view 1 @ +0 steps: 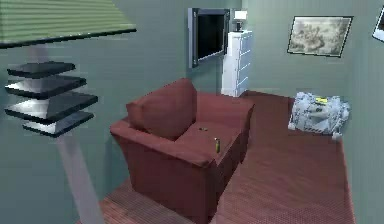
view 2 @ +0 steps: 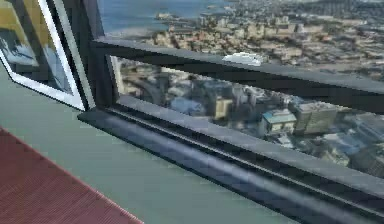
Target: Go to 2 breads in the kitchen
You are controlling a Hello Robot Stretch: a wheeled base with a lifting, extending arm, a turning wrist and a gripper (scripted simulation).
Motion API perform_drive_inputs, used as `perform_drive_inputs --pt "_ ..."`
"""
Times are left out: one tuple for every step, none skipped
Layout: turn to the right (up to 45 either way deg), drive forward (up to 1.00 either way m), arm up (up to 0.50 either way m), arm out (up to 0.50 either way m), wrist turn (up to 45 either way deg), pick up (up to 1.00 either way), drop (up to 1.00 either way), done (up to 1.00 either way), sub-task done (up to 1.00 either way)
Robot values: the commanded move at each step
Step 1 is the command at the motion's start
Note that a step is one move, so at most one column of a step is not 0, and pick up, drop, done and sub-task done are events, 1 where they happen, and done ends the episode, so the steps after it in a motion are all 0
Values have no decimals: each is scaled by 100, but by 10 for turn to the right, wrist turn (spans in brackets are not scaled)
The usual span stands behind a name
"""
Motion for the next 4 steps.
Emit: perform_drive_inputs --pt "-450 0 0 0 0 0 0 0 0" --pt "-450 0 0 0 0 0 0 0 0" --pt "-450 0 0 0 0 0 0 0 0" --pt "0 100 0 0 0 0 0 0 0"
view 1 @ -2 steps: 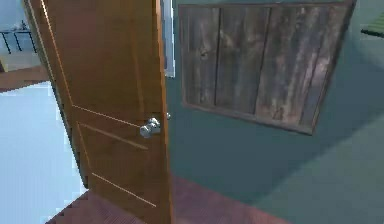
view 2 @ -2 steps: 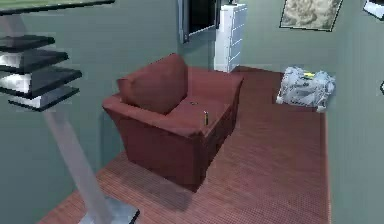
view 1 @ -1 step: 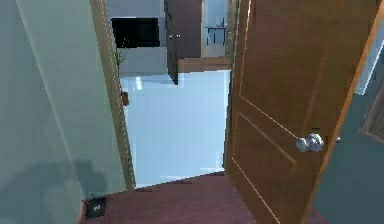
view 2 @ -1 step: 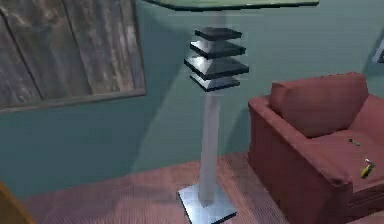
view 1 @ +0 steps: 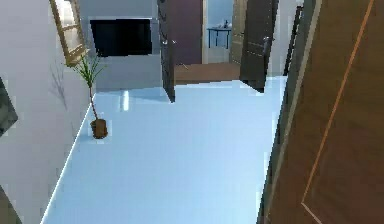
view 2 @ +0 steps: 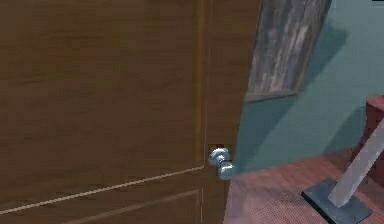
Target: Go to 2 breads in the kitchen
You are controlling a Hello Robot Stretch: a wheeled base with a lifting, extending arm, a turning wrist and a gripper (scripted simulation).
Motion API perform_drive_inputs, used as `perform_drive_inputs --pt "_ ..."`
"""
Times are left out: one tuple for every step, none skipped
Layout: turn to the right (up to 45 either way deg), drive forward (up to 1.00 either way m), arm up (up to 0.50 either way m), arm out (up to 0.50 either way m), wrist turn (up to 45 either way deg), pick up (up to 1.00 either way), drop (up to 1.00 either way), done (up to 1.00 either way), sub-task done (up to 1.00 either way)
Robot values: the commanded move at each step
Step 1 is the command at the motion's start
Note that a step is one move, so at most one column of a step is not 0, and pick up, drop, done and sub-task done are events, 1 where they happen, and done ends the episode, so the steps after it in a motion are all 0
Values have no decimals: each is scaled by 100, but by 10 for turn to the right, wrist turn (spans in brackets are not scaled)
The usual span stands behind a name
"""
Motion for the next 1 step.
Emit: perform_drive_inputs --pt "0 70 0 0 0 0 0 0 0"
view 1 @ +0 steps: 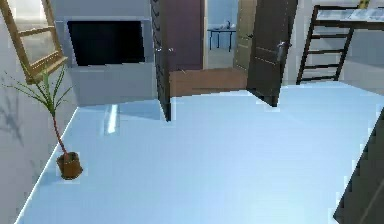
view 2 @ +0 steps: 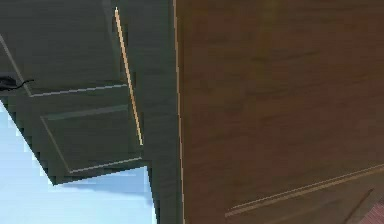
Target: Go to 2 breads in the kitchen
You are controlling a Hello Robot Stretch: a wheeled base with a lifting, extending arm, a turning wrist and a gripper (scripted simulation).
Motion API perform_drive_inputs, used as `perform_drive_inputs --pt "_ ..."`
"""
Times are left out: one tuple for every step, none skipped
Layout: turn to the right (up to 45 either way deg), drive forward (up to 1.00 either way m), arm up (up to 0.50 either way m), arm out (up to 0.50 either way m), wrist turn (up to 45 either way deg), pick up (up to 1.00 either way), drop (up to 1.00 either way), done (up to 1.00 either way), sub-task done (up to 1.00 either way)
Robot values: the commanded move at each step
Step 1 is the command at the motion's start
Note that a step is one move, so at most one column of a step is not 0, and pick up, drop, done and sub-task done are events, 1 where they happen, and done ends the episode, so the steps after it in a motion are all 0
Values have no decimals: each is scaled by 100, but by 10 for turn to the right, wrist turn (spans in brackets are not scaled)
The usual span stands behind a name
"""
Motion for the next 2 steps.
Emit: perform_drive_inputs --pt "90 0 0 0 0 0 0 0 0" --pt "0 100 0 0 0 0 0 0 0"
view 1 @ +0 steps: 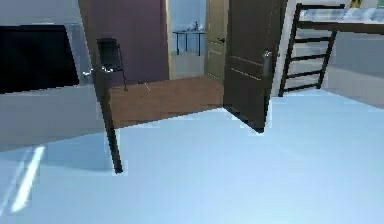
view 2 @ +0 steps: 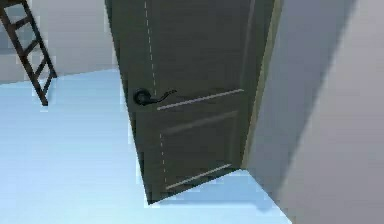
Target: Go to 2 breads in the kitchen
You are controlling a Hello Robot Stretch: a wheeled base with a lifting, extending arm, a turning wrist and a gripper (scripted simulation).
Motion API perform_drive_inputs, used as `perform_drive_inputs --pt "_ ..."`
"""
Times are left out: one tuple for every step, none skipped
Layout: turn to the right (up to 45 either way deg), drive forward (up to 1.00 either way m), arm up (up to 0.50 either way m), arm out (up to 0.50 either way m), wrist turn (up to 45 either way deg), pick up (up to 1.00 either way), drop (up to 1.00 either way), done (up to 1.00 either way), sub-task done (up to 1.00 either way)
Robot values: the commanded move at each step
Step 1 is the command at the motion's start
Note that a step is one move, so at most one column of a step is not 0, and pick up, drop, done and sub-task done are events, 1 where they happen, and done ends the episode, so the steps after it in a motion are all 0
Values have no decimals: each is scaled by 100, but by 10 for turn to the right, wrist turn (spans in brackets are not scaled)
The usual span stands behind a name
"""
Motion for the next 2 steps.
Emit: perform_drive_inputs --pt "0 100 0 0 0 0 0 0 0" --pt "30 0 0 0 0 0 0 0 0"
